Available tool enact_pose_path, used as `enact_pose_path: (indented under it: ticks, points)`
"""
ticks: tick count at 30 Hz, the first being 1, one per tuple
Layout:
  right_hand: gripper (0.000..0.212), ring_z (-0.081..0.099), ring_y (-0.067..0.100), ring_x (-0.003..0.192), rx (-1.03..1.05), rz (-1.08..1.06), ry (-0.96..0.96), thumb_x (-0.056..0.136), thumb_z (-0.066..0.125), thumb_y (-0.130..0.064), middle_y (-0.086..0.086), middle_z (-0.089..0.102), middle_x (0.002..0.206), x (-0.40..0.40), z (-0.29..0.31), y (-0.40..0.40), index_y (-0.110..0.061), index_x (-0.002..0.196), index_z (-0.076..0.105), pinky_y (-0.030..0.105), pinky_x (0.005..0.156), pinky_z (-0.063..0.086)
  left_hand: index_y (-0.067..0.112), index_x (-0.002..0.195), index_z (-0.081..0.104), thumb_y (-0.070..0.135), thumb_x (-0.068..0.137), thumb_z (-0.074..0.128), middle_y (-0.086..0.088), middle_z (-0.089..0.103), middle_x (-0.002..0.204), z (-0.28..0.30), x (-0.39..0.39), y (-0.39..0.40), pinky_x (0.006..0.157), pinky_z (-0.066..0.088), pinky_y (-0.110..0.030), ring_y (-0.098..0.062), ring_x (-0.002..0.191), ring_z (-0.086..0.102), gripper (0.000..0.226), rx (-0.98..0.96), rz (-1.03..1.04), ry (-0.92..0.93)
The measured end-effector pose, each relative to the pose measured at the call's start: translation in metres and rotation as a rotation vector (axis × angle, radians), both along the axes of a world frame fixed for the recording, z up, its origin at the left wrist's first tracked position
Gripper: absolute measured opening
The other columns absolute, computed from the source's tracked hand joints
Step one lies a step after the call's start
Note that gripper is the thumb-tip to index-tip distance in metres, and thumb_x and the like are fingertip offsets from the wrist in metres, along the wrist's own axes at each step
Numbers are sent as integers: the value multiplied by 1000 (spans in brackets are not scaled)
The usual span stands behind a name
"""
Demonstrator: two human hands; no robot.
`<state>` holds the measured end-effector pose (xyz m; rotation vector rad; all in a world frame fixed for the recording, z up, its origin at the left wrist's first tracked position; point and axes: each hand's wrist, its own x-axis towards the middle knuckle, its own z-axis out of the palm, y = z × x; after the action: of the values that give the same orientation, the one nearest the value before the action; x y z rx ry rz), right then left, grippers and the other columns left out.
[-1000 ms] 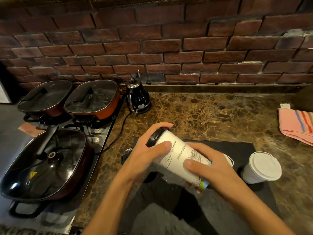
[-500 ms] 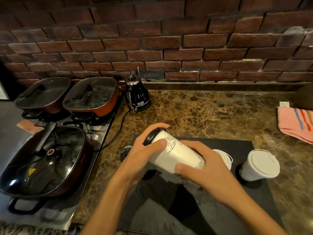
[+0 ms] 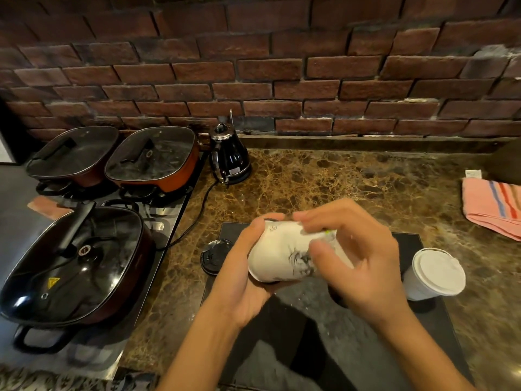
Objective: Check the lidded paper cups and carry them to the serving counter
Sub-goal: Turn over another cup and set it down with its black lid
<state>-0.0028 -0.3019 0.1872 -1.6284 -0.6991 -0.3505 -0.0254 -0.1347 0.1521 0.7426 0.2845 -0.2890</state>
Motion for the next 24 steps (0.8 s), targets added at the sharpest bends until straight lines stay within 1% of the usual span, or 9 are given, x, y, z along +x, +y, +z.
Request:
enact_pose_path:
  ticks: [2,5,7,9,12,15,18,21,24]
  points:
    - [16,69,23,91,114,-88,216,84,61,-22,8,73,93,3,2,6,-10,87,72,38,74,54,22,124,59,39,88,61,-20,66,126,1,-4,-5,88,52,-52,-38,106,68,39,81,90,-96]
    - [15,68,27,80,223,-169,462,85,61,-24,9,70,83,8,1,17,-12,83,70,40,64,49,21,123,57,39,88,59,-23,66,129,-5,-8,-11,90,50,-57,-48,116,64,39,206,197,-98]
    - [19,67,24,81,143,-127,472,86,61,-32,9,69,86,11,0,17,-15,86,71,37,65,49,16,124,58,37,89,59,-28,64,129,-6,-6,-9,87,52,-53,-51,114,63,41,205,233,-62]
    - [27,69,18,92,62,-21,389,86,60,-39,2,72,95,13,2,10,-18,97,73,37,75,54,14,125,59,39,90,59,-31,63,128,-3,-3,-3,84,51,-47,-43,107,64,43,144,164,-38]
    - [26,67,21,115,37,70,172,88,62,-28,6,73,111,16,7,-1,-11,104,74,39,95,53,6,130,62,45,90,59,-25,67,123,3,0,-4,93,49,-51,-37,104,65,56,18,1,72]
    - [18,69,32,101,129,83,125,87,63,-19,17,73,100,17,8,1,-6,95,74,52,86,54,8,125,66,51,88,56,-22,71,114,4,2,-10,91,51,-51,-35,97,69,58,10,13,95]
    - [12,68,39,90,273,-2,155,86,62,-17,14,73,90,15,5,7,-14,89,73,57,79,54,11,120,64,50,90,57,-23,70,114,6,2,-12,82,52,-44,-35,99,68,50,134,118,-9]
    - [13,70,38,88,417,-121,254,87,61,-18,10,75,86,13,2,11,-16,85,73,54,78,56,14,122,60,44,90,62,-27,64,123,4,-1,-16,78,50,-42,-35,102,67,44,289,210,-118]
    - [15,66,48,93,498,-229,451,86,59,-19,11,72,86,14,-8,15,-18,79,72,49,73,52,20,115,59,43,86,66,-19,69,118,1,-3,-17,73,45,-44,-32,98,71,38,405,224,-154]
